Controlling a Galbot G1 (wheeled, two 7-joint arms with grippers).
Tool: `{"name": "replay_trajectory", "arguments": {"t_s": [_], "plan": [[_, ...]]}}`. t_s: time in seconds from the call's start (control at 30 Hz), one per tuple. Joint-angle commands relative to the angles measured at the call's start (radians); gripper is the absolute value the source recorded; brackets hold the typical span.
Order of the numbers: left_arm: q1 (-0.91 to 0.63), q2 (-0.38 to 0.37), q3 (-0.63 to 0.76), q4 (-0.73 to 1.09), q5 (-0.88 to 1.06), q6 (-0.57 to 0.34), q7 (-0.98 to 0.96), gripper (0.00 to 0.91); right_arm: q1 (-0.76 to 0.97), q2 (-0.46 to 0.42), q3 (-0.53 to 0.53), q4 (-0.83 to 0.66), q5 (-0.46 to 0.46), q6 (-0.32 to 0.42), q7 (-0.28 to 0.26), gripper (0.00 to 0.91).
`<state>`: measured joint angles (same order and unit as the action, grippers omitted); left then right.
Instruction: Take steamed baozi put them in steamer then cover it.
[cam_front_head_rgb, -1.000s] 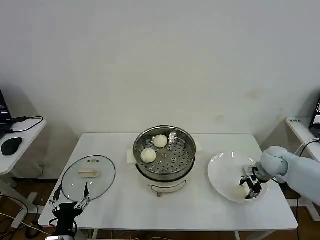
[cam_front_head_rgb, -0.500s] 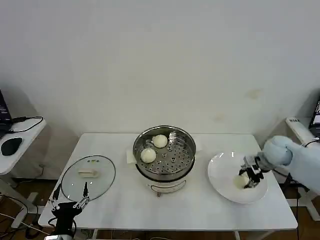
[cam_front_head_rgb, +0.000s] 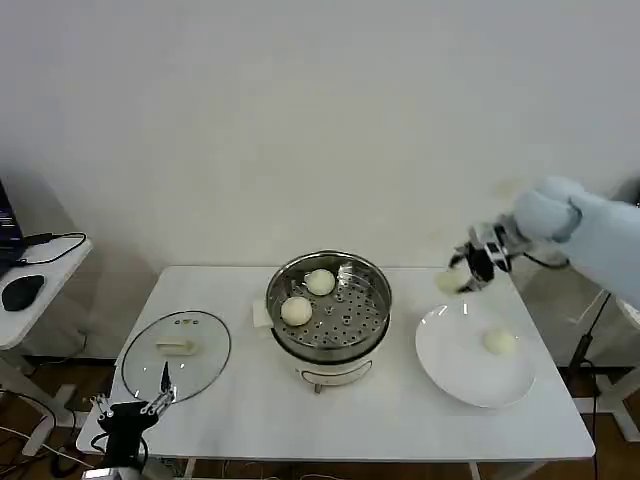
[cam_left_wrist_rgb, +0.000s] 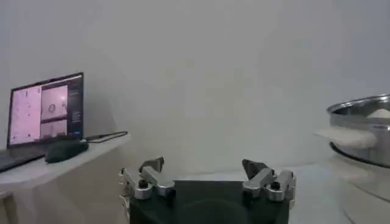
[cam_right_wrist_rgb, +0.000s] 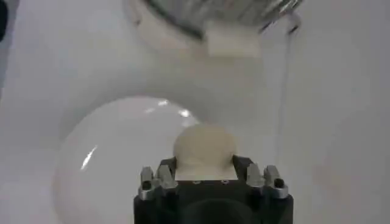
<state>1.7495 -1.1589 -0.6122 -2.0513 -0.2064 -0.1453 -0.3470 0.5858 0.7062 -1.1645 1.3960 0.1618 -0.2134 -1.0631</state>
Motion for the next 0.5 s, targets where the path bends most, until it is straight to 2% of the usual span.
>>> {"name": "replay_trajectory", "arguments": {"t_s": [0.03,0.17,0.2,0.3,0.5], "plan": [[0.0,-0.001,-0.005,0.0,-0.001,0.001,-0.001,0.907,0.164,0.219,-0.072,-0.011,0.061,0.006,0.007,0.635],[0.001,-0.005,-0.01,-0.003,0.001,0.002,-0.002,0.907,0.135,0.281,-0.087,0.008,0.064,0.018,0.031,0.635],[0.002,-0.008,-0.012,-0.005,0.001,0.002,-0.002,0.907,0.116,0.326,-0.106,0.017,0.046,0.049,0.047,0.635],[0.005,-0.013,-0.016,-0.008,0.003,0.003,-0.003,0.907,0.094,0.381,-0.121,0.029,0.012,0.107,0.059,0.635],[0.014,-0.025,-0.029,-0.015,0.002,0.0,-0.002,0.907,0.053,0.436,-0.157,0.021,-0.084,0.258,0.081,0.635]]}}
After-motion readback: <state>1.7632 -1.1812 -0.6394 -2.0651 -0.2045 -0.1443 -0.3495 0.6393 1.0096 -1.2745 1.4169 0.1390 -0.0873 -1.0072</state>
